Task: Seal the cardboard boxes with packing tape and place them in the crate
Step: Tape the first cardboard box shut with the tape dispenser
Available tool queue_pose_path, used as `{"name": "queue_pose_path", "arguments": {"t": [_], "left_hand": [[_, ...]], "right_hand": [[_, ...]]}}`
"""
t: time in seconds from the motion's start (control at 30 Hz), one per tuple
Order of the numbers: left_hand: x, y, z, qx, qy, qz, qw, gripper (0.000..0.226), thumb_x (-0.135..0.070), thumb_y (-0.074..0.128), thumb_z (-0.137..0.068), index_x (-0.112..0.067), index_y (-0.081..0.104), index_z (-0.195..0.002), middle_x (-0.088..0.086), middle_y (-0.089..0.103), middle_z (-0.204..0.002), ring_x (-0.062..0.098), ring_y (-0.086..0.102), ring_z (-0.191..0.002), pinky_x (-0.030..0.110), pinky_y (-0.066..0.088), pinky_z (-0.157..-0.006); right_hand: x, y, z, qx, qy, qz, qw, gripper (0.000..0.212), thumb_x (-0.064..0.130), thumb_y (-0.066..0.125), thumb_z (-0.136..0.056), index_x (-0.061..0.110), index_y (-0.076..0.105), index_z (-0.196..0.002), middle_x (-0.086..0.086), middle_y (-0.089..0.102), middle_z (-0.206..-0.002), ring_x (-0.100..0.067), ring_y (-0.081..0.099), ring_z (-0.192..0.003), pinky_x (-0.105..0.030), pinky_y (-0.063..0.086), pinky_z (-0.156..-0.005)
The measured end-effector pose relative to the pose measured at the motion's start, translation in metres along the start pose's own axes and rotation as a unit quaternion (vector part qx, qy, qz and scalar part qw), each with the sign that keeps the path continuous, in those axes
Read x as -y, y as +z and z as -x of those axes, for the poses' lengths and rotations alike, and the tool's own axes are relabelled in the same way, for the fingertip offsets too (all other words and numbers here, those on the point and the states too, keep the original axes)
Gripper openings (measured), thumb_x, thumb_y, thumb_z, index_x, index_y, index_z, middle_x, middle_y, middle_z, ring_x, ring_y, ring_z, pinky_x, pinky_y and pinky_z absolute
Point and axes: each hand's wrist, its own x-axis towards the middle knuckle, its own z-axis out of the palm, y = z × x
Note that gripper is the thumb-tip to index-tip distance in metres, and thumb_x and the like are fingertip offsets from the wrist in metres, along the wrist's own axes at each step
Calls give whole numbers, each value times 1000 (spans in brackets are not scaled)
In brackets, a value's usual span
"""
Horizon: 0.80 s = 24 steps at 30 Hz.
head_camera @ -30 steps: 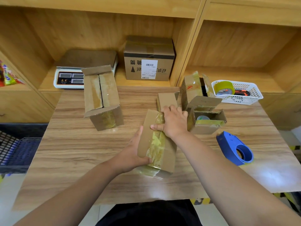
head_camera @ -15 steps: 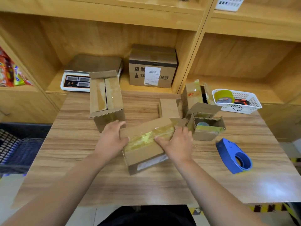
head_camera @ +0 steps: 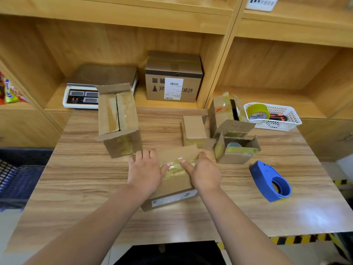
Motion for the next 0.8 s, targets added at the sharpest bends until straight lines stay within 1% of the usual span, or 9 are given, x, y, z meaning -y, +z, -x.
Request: {"name": "queue_pose_path", "arguments": {"t": [0.1,0.23,0.37,0.43,0.5,0.57,0.63,0.7,0.8], "left_hand": [[2,0,0,-2,4,22,1000,64,-62,14,-90,-14,46,-118,5,51,-112,24,46,-102,39,36,-84],[3,0,0,1,8,39,999,63,-61,13,-91,-14,43,-122,5,49,-115,24,44,-105,38,35,-86],[4,-3,1,3,7,47,999,60,-59,16,-93,-14,43,-123,5,48,-117,24,43,-107,38,34,-88],[4,-4,2,2,6,51,999,59,-58,17,-94,-14,43,-123,5,48,-118,24,43,-107,38,34,-88],[4,-3,2,1,5,61,998,59,-58,18,-94,-14,43,-124,5,48,-118,24,43,-108,38,34,-89],[5,-2,2,-1,4,64,998,60,-59,17,-94,-15,43,-125,4,48,-118,24,42,-108,38,34,-89],[5,-2,2,-5,5,62,998,61,-59,16,-93,-15,43,-125,4,48,-118,24,43,-107,38,34,-88],[5,-1,2,-8,3,60,998,60,-58,17,-93,-15,44,-126,4,49,-118,24,44,-107,37,33,-88],[6,0,1,-11,1,77,997,54,-53,24,-95,-15,46,-126,4,50,-118,24,44,-108,37,33,-89]], "right_hand": [[-6,-3,-4,-6,1,-34,999,45,53,49,-91,17,54,-118,-9,69,-101,-31,63,-94,-30,36,-62],[-11,-7,-3,-10,5,-144,990,26,39,47,-96,24,66,-105,-5,70,-98,-27,59,-86,-31,45,-67],[-8,-5,-7,-17,71,-186,980,28,38,46,-97,26,71,-102,-6,70,-96,-23,51,-77,-29,38,-66],[-8,-5,-8,-13,83,-201,976,31,38,47,-97,20,71,-97,-9,70,-92,-27,55,-79,-31,41,-67],[-12,-4,-6,-11,88,-277,957,35,36,48,-97,10,70,-88,-12,69,-85,-30,60,-82,-33,45,-71],[-18,-2,1,9,80,-355,931,31,33,52,-95,10,71,-89,2,68,-78,-13,62,-77,-25,45,-68],[-21,3,11,24,44,-372,927,22,28,55,-93,18,72,-102,21,65,-82,8,60,-77,-6,41,-63],[-23,9,16,-6,32,-371,928,22,24,52,-95,17,72,-101,21,64,-79,8,59,-75,-2,38,-63],[-19,13,16,-39,61,-389,918,25,21,48,-98,12,71,-93,14,61,-74,-5,55,-74,-5,38,-63]]}}
